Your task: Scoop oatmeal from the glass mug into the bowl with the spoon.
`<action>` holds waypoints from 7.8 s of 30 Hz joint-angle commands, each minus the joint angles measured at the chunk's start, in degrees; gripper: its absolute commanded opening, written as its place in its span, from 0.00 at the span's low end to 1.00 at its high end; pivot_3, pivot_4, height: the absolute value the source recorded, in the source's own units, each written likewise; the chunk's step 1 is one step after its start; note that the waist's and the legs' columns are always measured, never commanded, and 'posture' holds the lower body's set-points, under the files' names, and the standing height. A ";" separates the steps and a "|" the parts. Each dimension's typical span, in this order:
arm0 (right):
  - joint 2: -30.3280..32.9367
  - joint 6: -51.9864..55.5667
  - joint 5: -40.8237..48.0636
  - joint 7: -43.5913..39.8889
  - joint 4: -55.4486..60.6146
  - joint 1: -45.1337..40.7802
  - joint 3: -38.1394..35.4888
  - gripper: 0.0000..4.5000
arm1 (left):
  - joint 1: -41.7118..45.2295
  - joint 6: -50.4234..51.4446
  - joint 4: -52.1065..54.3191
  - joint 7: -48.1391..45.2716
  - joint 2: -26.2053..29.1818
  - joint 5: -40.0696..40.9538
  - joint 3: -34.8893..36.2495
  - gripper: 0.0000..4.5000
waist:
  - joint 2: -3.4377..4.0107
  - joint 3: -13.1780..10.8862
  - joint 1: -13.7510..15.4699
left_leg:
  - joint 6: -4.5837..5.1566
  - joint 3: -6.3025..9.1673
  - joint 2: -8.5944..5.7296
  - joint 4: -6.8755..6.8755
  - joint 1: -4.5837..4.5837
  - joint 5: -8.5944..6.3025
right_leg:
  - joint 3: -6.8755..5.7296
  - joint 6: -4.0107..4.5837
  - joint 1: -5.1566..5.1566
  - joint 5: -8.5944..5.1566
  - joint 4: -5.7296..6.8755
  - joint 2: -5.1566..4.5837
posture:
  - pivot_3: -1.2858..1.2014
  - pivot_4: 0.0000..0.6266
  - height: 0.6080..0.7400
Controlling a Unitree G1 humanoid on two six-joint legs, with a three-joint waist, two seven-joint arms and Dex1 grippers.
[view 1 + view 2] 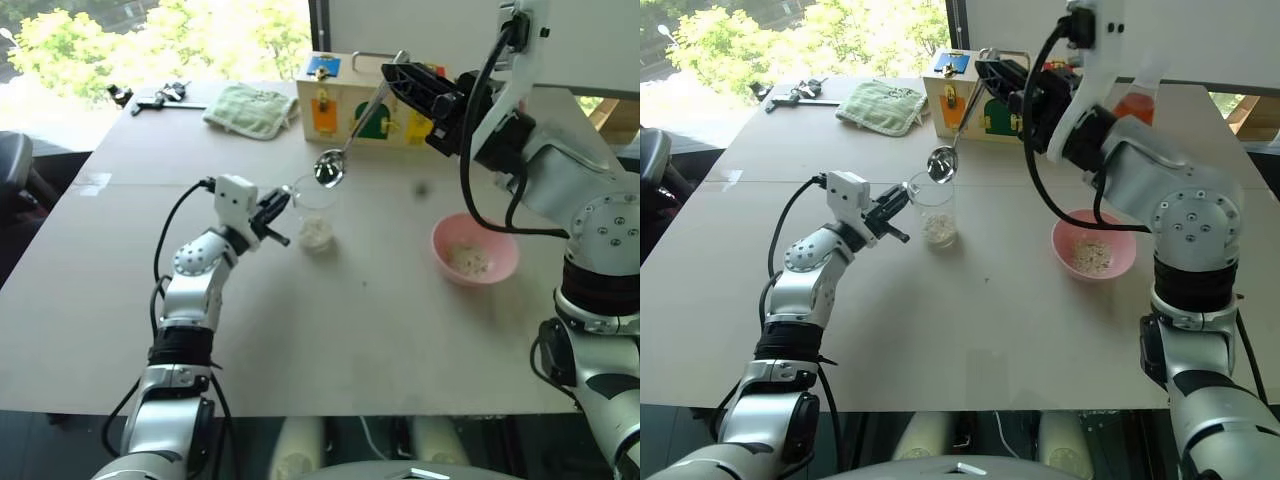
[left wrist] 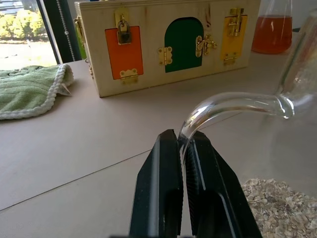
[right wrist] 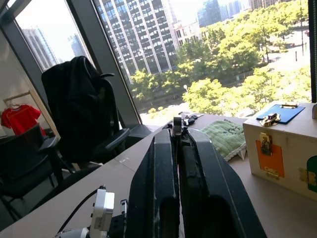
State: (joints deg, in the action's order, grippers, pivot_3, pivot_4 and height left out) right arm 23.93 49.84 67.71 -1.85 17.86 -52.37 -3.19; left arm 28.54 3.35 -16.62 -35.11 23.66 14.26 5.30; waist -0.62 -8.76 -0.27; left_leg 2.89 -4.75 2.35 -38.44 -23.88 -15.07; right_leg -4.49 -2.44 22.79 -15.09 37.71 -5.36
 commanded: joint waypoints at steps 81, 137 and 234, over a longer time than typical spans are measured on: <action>-6.30 3.56 29.57 38.14 -7.21 9.13 -20.07 0.00 | 2.07 -19.87 -8.15 6.93 -16.81 -6.63 -4.18 0.01 | -0.01 -0.01 0.35 | -0.02 -0.01 -0.02 -0.01 0.00 0.02 | 0.02 -0.02 0.00 -0.01 0.06 -0.01 | 0.52 0.24 1.00; 17.73 -7.14 39.66 23.19 3.11 49.50 -35.08 0.00 | 11.06 -27.94 -22.11 7.14 -20.24 -6.66 -3.63 0.01 | -0.06 -0.07 1.08 | 0.10 -0.05 -0.08 0.01 -0.03 -0.05 | 0.10 -0.05 -0.01 -0.01 -0.09 0.12 | 0.52 0.24 1.00; -1.25 5.79 -3.66 1.95 -6.75 2.90 -7.20 0.73 | -2.30 -26.38 -16.20 7.01 -12.15 -1.10 3.86 0.64 | -0.21 -0.19 0.74 | -0.01 -0.27 0.02 -0.18 -0.09 0.02 | 0.23 -0.07 0.23 0.01 0.20 0.09 | 0.52 0.24 1.00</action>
State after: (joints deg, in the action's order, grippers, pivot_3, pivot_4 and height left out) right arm 22.44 55.93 63.65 0.44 8.79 -49.12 -8.08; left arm 27.18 -21.57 -32.55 -27.18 11.00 12.63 8.61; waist -0.83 -8.95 0.46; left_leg 2.88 -5.02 2.37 -38.61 -23.96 -15.05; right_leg -4.26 -2.51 23.03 -15.08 37.92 -5.26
